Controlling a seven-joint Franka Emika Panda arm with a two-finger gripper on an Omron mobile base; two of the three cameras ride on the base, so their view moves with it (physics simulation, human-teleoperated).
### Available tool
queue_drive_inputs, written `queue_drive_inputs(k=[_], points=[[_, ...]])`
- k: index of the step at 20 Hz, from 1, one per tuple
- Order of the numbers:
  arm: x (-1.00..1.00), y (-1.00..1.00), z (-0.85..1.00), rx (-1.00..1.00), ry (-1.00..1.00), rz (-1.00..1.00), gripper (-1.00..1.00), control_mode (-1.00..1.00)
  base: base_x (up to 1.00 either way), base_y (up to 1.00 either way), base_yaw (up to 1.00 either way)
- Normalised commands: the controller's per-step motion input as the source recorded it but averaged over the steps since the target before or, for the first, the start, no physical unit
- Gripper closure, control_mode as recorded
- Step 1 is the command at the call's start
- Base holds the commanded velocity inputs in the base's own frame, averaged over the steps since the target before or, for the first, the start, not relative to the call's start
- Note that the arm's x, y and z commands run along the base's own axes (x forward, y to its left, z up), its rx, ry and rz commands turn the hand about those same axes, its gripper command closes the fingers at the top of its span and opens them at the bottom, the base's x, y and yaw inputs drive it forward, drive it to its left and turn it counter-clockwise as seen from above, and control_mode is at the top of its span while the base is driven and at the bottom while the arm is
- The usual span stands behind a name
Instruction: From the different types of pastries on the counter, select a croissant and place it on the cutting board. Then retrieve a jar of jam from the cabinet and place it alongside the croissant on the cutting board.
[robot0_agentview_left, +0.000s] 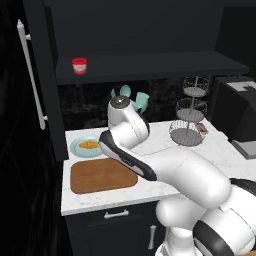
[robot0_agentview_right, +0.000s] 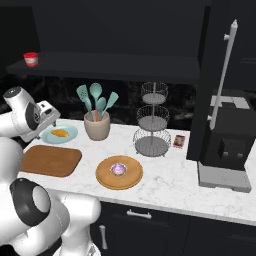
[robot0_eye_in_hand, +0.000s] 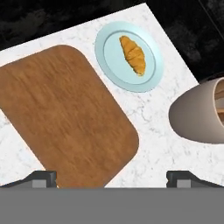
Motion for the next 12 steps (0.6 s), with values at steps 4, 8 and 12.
queue_drive_inputs(k=[4,8,12], points=[[0.62,0.11,-0.26,0.00,-0.08,0.04,-1.00,-1.00,0.00,0.00,0.00],[0.56,0.19,-0.28,0.00,-0.07,0.04,-1.00,-1.00,0.00,0.00,0.00],[0.44,0.19,-0.19,0.00,-0.01,0.05,-1.00,-1.00,0.00,0.00,0.00]])
